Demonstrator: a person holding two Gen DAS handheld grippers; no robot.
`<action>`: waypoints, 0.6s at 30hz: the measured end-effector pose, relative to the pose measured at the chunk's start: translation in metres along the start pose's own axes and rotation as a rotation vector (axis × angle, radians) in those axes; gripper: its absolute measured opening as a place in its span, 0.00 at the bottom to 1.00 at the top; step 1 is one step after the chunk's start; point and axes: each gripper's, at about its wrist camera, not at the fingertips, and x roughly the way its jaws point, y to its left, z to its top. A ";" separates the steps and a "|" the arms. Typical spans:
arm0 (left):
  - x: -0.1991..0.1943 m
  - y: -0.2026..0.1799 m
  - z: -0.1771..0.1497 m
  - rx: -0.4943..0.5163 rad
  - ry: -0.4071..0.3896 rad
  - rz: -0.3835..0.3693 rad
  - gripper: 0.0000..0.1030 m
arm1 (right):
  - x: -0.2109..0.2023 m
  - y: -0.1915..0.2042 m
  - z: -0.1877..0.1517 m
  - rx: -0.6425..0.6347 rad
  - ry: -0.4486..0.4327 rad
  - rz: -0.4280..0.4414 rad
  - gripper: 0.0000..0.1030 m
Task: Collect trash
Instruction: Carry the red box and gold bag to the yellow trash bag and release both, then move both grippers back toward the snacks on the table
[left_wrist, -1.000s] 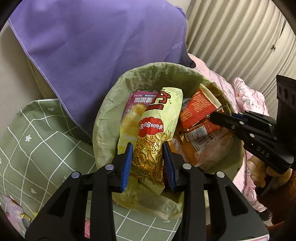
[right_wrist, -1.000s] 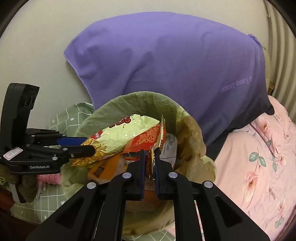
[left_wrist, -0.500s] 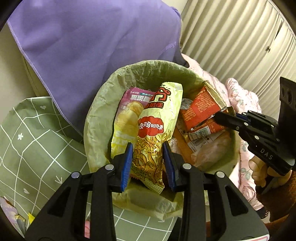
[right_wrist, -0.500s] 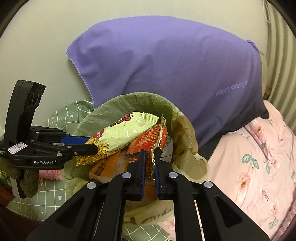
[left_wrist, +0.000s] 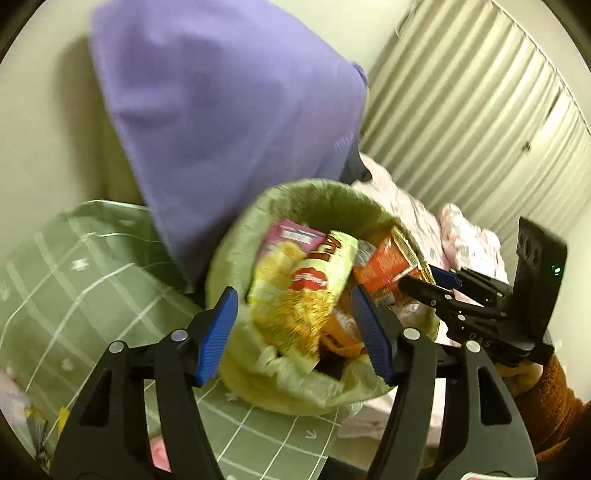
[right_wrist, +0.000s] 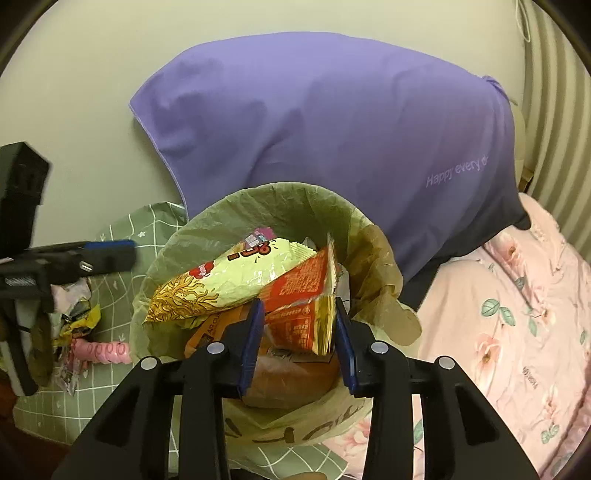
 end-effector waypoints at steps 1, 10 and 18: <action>-0.011 0.005 -0.004 -0.015 -0.026 0.021 0.59 | -0.002 0.001 0.000 -0.004 -0.007 -0.004 0.34; -0.090 0.070 -0.055 -0.123 -0.197 0.282 0.59 | -0.032 0.022 0.007 -0.027 -0.125 -0.010 0.45; -0.151 0.146 -0.120 -0.326 -0.271 0.476 0.59 | -0.032 0.070 0.008 -0.066 -0.175 0.150 0.53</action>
